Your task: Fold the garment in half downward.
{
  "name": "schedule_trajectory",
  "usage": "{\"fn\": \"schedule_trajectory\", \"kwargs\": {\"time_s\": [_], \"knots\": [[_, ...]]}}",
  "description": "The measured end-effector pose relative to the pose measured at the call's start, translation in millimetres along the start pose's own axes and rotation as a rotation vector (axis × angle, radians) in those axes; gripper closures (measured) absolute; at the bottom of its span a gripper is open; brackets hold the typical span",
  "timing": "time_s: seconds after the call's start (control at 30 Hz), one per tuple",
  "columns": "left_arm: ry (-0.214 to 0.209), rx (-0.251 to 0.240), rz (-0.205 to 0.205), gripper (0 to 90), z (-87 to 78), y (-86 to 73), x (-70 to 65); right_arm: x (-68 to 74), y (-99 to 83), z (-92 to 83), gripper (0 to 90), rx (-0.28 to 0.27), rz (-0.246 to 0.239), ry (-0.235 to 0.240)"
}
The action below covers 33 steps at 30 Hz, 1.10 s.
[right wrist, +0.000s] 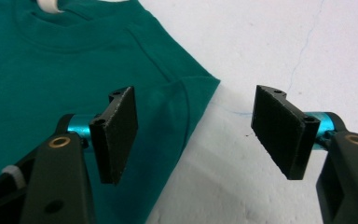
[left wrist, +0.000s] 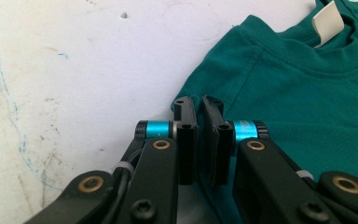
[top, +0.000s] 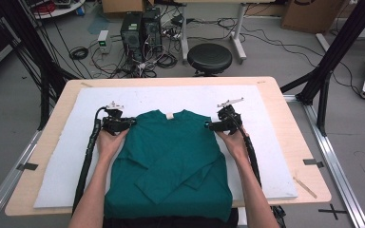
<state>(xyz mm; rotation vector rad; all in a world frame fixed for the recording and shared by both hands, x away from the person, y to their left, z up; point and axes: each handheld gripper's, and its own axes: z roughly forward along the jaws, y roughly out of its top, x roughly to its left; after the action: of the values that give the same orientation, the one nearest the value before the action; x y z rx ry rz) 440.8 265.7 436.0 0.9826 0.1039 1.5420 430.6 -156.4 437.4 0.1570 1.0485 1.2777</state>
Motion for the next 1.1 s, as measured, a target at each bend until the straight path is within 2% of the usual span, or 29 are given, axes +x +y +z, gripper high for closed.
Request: {"fn": "schedule_trajectory", "kwargs": {"time_s": [0.17,0.33,0.4,0.5,0.53,0.63,0.8,1.03,1.1], "knots": [[0.003,0.003,0.006,84.3,-0.1,0.0,-0.6,-1.3,1.1,10.3,33.6,0.015,0.013,0.008],[0.002,0.003,0.006,84.3,-0.1,0.1,-0.6,-2.7,-0.8,22.3,36.1,0.046,0.005,0.002],[0.004,0.003,0.008,84.3,0.0,0.1,-0.8,-0.9,-0.7,23.3,37.9,0.035,0.006,-0.005],[0.005,0.004,0.011,84.2,-0.1,0.0,-0.8,3.1,-0.5,24.4,43.0,0.033,-0.007,-0.019],[0.004,0.004,0.011,84.2,-0.1,0.0,-0.8,5.3,-0.5,24.4,47.3,0.03,-0.009,-0.025],[0.003,0.001,0.009,84.2,0.0,0.0,-1.0,6.1,-1.0,24.0,62.9,0.018,0.0,-0.009],[0.0,0.003,0.007,84.2,-0.2,0.0,-0.5,5.1,-2.1,24.7,78.4,0.004,0.003,0.028],[-0.004,0.0,-0.001,84.3,-0.2,-0.1,0.6,-2.7,-4.3,26.4,84.5,-0.017,0.033,0.076],[-0.01,0.001,-0.007,84.3,-0.3,0.0,1.5,-5.6,-5.1,26.9,84.9,-0.023,0.055,0.097]]}}
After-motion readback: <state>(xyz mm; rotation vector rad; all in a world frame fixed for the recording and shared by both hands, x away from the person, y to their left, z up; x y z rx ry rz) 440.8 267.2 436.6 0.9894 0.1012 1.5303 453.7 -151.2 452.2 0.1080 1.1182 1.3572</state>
